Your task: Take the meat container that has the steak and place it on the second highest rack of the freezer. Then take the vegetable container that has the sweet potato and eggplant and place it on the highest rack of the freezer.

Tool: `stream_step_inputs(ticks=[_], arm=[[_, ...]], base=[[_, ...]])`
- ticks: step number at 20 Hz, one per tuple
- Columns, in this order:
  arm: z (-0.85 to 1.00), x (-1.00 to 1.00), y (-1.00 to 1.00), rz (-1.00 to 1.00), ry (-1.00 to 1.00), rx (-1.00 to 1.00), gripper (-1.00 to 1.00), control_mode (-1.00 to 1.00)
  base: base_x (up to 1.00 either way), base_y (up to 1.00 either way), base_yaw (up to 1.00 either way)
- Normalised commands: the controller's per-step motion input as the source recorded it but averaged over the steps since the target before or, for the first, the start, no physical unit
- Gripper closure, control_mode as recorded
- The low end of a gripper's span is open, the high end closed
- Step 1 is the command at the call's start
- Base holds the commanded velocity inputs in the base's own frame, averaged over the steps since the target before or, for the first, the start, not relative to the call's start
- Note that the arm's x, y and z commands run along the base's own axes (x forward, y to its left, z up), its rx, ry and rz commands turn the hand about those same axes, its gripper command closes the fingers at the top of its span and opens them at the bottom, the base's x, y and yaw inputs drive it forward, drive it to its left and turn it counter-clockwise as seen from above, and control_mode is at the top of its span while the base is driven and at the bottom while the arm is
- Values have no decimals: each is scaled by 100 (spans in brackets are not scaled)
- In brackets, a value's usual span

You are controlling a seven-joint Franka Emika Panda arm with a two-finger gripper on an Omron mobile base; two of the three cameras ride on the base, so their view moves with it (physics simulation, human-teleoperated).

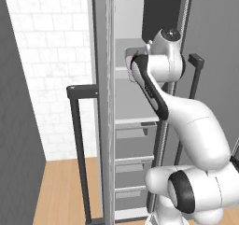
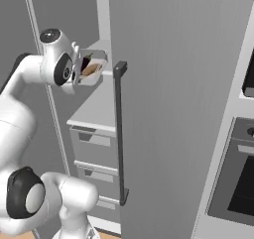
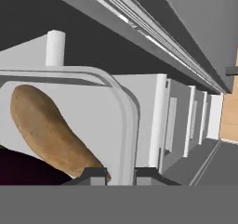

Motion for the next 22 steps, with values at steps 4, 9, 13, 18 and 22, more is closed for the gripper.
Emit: stream_step_inputs(ticks=[4, 9, 13, 18, 22], arm=[[0, 91, 0, 0, 8, 0, 100, -100], [3, 81, 0, 0, 10, 0, 100, -100], [2, 75, 0, -1, 11, 0, 100, -100], [7, 66, 0, -6, 8, -1, 100, -100], [-61, 79, 0, -6, -4, -14, 100, -100]], base=[[0, 0, 0], [0, 0, 0], [0, 0, 0], [0, 0, 0], [0, 0, 0]])
